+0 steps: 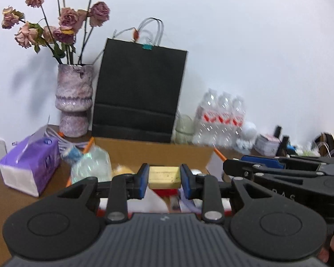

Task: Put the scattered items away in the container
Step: 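Drop the sponge block with the left tool while the right tool drops the cap into box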

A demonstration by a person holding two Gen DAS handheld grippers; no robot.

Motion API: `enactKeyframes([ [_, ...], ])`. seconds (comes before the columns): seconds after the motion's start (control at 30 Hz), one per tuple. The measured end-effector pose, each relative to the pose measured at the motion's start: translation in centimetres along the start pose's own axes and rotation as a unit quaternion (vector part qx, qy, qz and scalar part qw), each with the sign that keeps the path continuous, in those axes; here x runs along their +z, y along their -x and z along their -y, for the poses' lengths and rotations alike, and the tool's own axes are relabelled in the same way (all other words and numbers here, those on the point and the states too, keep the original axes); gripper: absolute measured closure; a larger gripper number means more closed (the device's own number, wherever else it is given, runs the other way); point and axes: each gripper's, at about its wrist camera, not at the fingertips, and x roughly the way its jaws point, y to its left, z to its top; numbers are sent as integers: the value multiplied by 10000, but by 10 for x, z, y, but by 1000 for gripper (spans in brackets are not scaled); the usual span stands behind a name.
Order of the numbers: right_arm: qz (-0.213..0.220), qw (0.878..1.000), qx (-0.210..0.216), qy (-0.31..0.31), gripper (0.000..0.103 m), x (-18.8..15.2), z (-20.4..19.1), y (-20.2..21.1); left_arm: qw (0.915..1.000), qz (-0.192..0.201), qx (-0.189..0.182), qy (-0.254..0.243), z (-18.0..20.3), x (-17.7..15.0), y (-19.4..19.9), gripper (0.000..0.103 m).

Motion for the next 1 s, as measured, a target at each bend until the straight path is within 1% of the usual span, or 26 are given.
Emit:
enactKeyframes([
  [0.1,30,10000,-7,-56,77,10,-5,-19,9999,1,83,135,-8,7,-17,72],
  [0.2,-13,9999,-12,-132,77,6,-6,-38,9994,-92,111,301,-18,5,-36,72],
  [0.23,-111,9998,19,-144,77,2,-6,-46,9991,-126,138,370,-23,3,-42,72],
  [0.27,-226,9997,15,-110,77,-1,-5,-53,9990,-222,171,344,-26,2,-49,72],
  [0.47,-564,9980,-97,-268,77,-16,8,-77,9984,-385,345,215,-37,-9,-65,72],
  [0.6,-687,9970,-117,-337,76,-22,11,-85,9983,-368,414,175,-36,-14,-68,72],
  [0.63,-700,9968,-123,-376,76,-23,12,-85,9983,-342,440,164,-35,-15,-68,66],
  [0.67,-675,9968,-150,-409,73,-23,13,-85,9983,-325,448,157,-34,-15,-67,48],
  [0.7,-689,9966,-163,-413,59,-22,13,-85,9985,-290,442,174,-34,-15,-66,37],
  [0.73,-707,9965,-173,-411,47,-22,13,-85,9987,-221,429,191,-34,-14,-64,27],
  [0.8,-660,9966,-286,-412,14,-20,14,-82,9985,-57,522,128,-33,-11,-57,21],
  [0.83,-606,9968,-334,-409,10,-19,15,-81,9984,15,560,89,-32,-9,-54,13],
  [0.87,-552,9970,-355,-413,9,-18,16,-79,9980,77,618,46,-31,-8,-51,2],
  [0.9,-533,9971,-343,-419,8,-17,17,-77,9976,123,674,0,-31,-6,-49,0],
  [0.93,-537,9971,-323,-420,7,-16,18,-76,9975,156,690,-43,-30,-5,-47,0],
  [0.97,-541,9972,-313,-419,1,-15,18,-75,9975,165,682,-78,-30,-4,-46,0],
  [1.0,-561,9971,-328,-407,0,-14,18,-74,9975,154,676,-94,-29,-3,-45,0],
])
